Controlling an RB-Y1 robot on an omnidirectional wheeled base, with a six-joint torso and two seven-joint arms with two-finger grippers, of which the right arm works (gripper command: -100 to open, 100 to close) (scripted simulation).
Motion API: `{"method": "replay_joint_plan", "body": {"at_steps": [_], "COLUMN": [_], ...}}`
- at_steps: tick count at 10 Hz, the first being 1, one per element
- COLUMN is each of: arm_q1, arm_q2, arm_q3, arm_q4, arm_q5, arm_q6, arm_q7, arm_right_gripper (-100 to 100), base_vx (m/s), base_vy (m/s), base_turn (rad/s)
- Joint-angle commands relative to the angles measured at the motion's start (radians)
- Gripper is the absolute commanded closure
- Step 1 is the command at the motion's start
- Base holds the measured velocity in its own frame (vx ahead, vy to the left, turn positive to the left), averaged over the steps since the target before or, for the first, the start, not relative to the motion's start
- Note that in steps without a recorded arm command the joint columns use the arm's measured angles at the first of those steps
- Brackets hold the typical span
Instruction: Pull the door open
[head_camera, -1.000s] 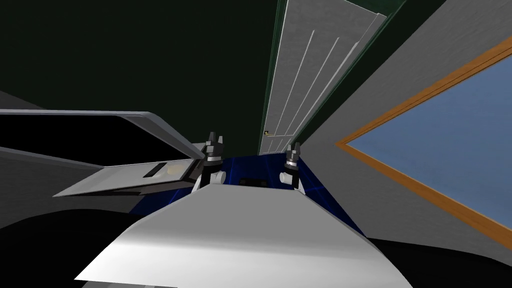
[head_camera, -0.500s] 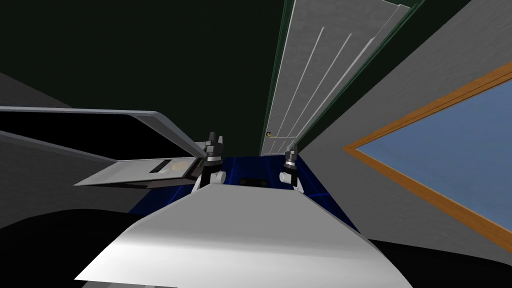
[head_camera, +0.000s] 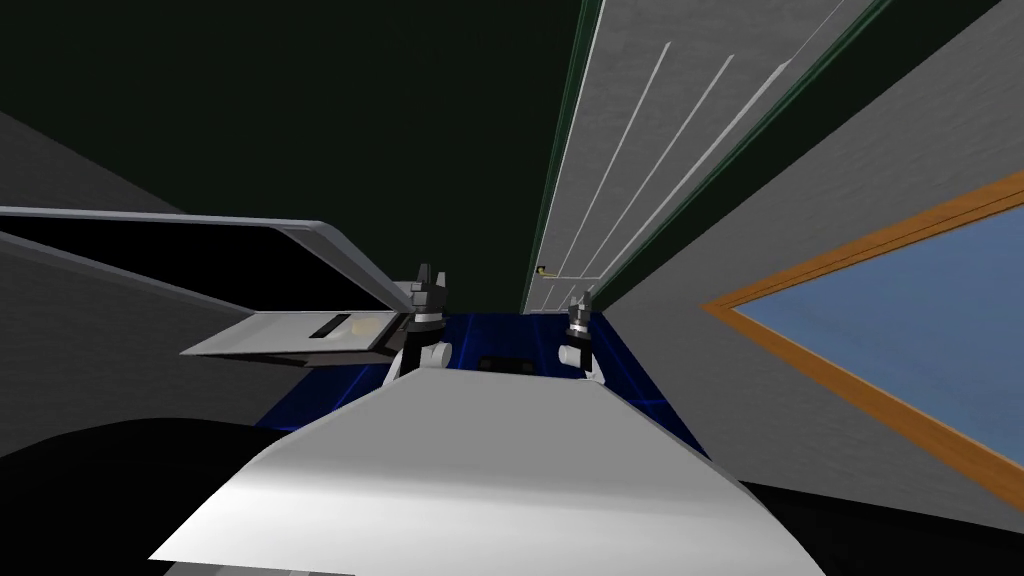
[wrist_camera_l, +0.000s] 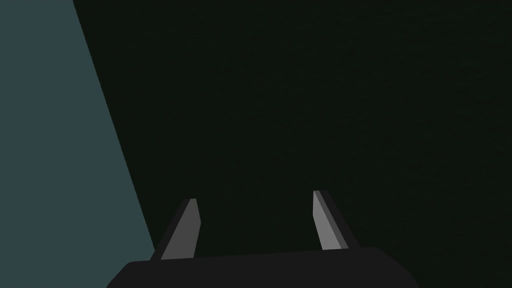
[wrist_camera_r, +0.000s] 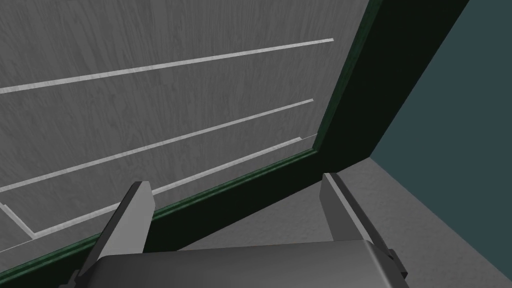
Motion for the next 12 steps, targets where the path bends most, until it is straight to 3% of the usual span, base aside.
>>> {"method": "replay_joint_plan", "body": {"at_steps": [1,12], "arm_q1": [-0.022,-0.111], "arm_q2": [-0.009,-0.041], "arm_q3": [-0.008,-0.041], "arm_q4": [0.05,0.323], "arm_q5": [-0.006,-0.03], "arm_q6": [-0.009,-0.048], "arm_q7": [-0.011,-0.056], "arm_right_gripper": [-100,-100], "base_vx": [0.037,0.04], "base_vy": [-0.034,-0.032], "base_turn": [0.138,0.101]}}
